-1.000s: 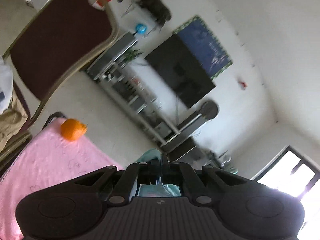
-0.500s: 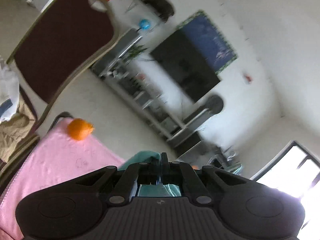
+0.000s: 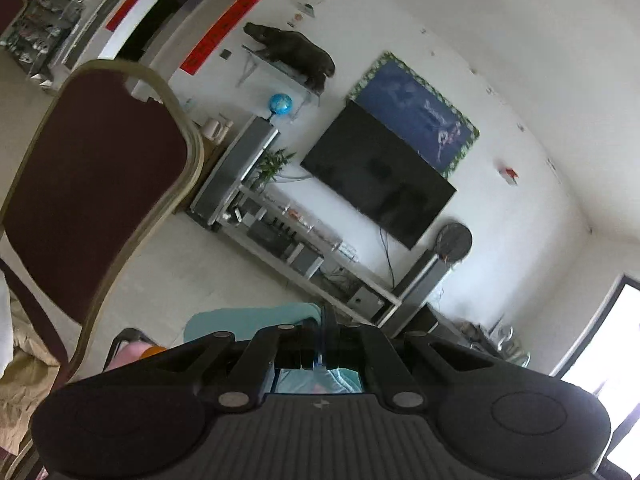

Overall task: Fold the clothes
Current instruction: 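Lift the held T-shirt high with both grippers and shake it open, then lower the T-shirt flat onto the towel and open both grippers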

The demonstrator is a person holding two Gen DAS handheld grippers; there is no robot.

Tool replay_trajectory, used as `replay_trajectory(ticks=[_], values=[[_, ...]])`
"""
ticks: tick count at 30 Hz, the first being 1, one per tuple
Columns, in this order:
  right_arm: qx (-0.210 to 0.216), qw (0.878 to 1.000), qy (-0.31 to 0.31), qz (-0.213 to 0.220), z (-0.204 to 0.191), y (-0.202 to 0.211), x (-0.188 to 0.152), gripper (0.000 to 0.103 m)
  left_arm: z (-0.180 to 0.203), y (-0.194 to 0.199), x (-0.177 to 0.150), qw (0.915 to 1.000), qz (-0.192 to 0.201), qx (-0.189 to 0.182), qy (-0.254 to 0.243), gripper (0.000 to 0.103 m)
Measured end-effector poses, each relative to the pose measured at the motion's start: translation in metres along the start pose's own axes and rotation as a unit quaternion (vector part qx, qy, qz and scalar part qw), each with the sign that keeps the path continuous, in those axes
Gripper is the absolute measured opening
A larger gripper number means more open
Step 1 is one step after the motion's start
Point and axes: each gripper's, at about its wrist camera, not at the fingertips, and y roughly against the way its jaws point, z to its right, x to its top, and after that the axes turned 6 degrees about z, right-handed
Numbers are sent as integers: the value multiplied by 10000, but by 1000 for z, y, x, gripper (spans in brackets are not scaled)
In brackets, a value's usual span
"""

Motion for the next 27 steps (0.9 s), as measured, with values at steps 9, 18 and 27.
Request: replay_trajectory(ticks=[9,18,27], values=[[-1211,9818,-264,-1442,129,14,-135,2,-116,-22,-181,9808,-1507,1237,27,0],[-2504,9196,-907,-2888,212,46,-260,2,-183,-28,-269,9487,-2249,2218,120,0],[-2385,9291,-415,-2797,181,68,-256,2,-169,8,-250,9629,-1831,1982,-87,0]])
